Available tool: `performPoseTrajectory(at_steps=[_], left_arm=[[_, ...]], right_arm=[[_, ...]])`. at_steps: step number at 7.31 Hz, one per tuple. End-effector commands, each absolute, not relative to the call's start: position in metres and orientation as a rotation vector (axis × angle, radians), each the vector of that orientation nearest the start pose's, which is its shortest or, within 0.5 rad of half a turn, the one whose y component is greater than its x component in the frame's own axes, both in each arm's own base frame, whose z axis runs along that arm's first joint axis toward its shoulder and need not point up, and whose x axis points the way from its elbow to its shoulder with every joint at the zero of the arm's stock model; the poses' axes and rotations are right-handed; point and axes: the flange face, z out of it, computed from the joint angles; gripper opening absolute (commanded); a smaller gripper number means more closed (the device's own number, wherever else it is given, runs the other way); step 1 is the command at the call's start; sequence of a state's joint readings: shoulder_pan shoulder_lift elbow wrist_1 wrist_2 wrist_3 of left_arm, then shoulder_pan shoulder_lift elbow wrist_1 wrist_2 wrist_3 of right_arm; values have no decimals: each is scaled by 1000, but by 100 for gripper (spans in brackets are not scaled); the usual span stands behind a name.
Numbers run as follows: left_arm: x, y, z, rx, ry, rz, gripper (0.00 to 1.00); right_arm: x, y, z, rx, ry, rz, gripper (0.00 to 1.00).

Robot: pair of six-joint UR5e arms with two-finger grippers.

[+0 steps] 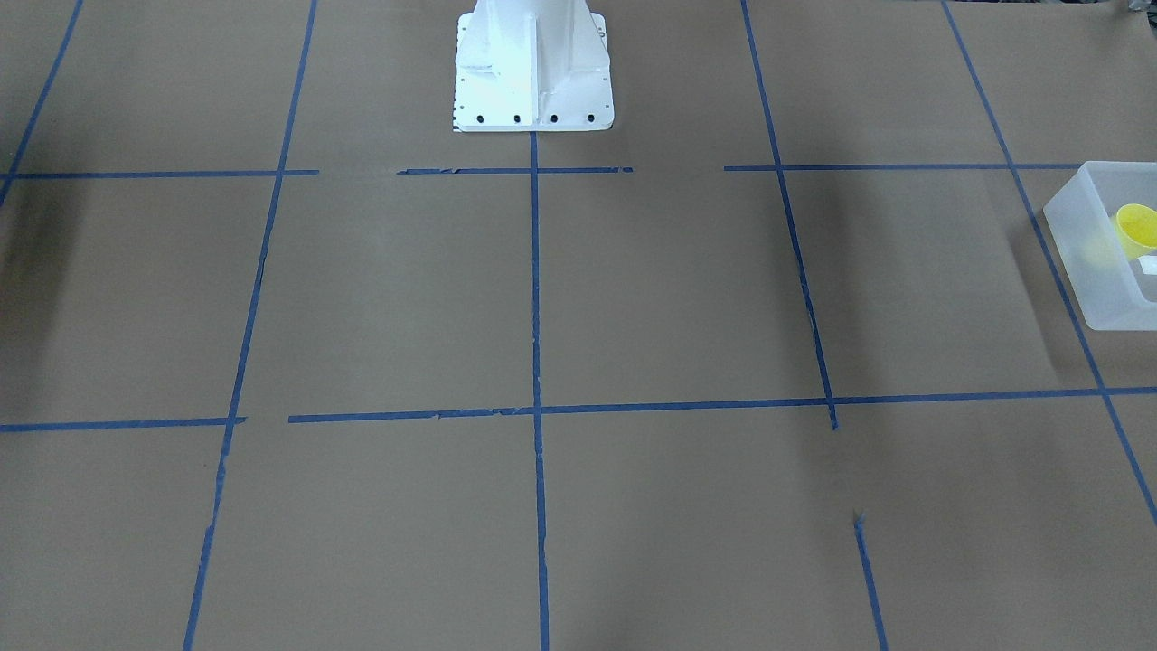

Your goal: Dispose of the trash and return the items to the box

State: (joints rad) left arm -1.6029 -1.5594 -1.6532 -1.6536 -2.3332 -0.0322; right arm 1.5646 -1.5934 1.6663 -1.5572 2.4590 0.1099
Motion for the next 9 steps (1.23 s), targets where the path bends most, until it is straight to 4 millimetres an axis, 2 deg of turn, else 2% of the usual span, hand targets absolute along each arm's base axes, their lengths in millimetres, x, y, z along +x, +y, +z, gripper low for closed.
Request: performPoseTrajectory(at_steps=[1,2,9], left_arm=[[-80,-494,615,147,761,-2,100],[-80,-494,615,147,761,-2,100],[-80,-495,615,148,762,0,100]], right_arm=[[54,-478,619,18,-890,65,100],[55,-474,620,18,-890,70,100],[55,-478,617,24,-891,68,100]])
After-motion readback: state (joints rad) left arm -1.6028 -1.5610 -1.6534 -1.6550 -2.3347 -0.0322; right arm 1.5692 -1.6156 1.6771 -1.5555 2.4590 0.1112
